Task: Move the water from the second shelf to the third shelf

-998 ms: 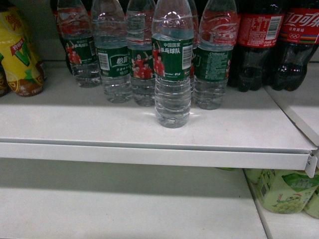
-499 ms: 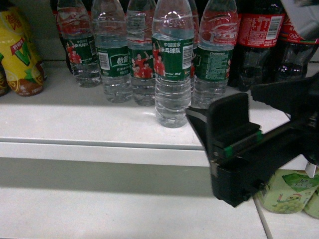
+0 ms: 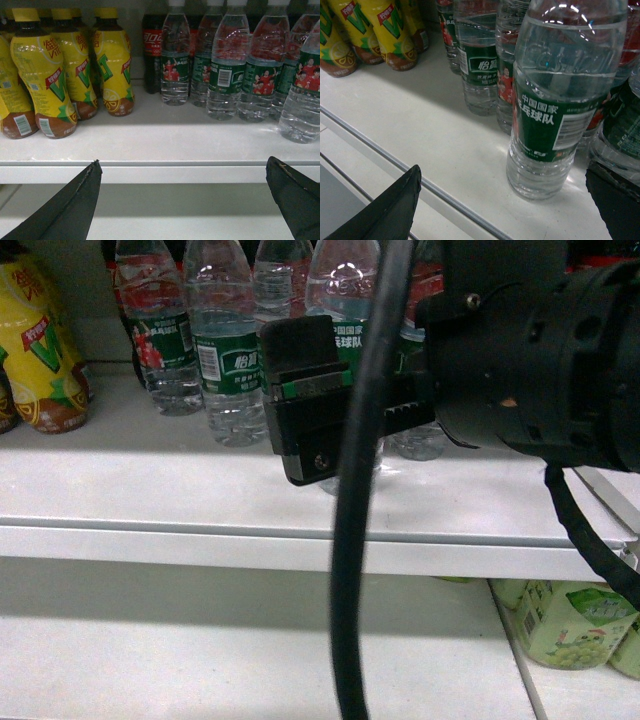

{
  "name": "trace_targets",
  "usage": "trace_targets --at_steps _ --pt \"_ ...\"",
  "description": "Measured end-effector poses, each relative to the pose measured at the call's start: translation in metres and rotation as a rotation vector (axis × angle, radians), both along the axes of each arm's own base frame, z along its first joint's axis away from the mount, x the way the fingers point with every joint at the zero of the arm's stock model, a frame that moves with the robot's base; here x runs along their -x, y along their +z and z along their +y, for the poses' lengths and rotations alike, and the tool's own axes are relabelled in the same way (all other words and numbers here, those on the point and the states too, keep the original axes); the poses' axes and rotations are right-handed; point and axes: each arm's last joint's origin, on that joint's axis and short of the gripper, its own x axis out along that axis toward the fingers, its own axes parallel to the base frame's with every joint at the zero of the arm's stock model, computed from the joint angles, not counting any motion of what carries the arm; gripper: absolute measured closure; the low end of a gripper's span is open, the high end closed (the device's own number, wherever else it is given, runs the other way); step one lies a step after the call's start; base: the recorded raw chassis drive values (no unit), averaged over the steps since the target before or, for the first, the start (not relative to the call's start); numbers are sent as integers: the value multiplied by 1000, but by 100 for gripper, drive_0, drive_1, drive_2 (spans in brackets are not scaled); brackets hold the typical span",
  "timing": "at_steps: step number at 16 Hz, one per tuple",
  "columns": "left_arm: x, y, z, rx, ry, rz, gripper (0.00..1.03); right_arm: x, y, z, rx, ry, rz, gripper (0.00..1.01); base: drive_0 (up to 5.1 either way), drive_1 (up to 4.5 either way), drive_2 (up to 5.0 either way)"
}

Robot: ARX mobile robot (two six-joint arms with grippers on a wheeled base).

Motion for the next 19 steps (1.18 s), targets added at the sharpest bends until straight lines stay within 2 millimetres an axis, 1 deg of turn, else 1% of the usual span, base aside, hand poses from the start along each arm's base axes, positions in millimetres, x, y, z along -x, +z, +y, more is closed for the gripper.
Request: trace_targets --at_steps 1,2,8,13,15,18,19 --pt "0 0 0 0 0 0 5 -5 2 4 -5 -1 10 3 0 0 0" --pt "0 0 0 0 0 0 5 -15 1 10 6 -37 35 3 0 0 0" --pt "0 0 0 0 0 0 5 -41 -4 23 26 -162 76 3 0 0 0" --pt "0 0 0 0 0 0 5 -57 0 30 28 -253 48 3 0 0 0" --pt "0 0 0 0 0 0 5 -63 -4 34 36 -290 52 3 0 0 0" --pt "0 0 0 0 0 0 5 -63 -8 41 25 -328 58 3 0 0 0" --pt "0 0 0 0 0 0 5 -62 -8 43 15 -339 58 7 0 0 0"
